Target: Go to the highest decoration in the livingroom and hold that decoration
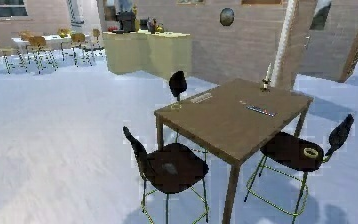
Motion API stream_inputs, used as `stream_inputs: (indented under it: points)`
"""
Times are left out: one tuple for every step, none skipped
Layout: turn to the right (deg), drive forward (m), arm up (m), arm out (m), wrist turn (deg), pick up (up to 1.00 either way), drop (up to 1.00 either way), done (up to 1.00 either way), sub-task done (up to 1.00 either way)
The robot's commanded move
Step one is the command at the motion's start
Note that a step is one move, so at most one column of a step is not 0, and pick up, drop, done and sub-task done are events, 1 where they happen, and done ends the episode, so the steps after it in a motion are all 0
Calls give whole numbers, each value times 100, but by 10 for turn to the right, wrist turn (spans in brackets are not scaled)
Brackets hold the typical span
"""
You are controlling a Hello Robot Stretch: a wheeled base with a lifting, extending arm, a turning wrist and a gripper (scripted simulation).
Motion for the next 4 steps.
stream_inputs:
  points:
    - [300, 0, 0, 0, 0, 0, 0, 0, 0]
    - [0, 20, 0, 0, 0, 0, 0, 0, 0]
    - [-450, 0, 0, 0, 0, 0, 0, 0, 0]
    - [-450, 0, 0, 0, 0, 0, 0, 0, 0]
